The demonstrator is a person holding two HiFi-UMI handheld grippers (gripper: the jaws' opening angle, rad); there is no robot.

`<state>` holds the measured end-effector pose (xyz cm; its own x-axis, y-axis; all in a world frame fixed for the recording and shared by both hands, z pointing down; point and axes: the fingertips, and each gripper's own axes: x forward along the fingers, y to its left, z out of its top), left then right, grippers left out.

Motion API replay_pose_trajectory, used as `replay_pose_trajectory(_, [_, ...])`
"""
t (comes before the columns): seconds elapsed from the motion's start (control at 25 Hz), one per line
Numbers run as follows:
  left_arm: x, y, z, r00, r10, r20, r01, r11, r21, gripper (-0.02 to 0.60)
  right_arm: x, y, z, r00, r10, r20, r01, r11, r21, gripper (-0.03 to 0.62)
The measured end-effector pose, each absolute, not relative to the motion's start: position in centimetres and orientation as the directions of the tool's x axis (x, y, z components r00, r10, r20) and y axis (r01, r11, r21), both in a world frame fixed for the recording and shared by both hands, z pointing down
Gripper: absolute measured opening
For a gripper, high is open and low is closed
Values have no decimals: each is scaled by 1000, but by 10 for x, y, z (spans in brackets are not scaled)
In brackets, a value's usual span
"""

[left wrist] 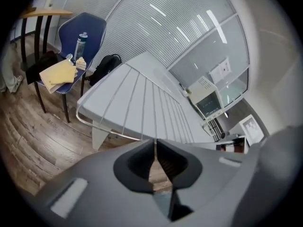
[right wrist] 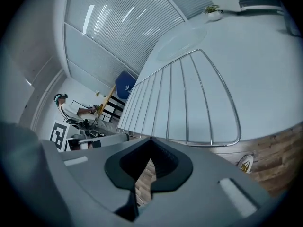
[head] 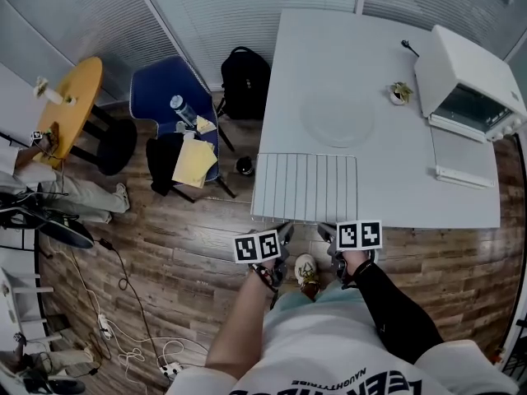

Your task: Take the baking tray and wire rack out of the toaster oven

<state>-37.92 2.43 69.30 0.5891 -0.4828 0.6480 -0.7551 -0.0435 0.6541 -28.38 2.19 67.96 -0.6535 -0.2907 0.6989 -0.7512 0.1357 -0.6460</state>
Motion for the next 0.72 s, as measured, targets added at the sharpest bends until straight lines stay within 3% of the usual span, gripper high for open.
replay_pose_trajectory(0.4, [-362,-6,690,624,-506,596,-707,-42,706,65,-267,-5,682,-625,-364,690,-760,83,-644,2])
replay_pose_trajectory(0.72, [-355,-18,689,611,-472,636,-748,-81,659,62,-260,-12,676,-602,-384,700,-780,97,-618,2])
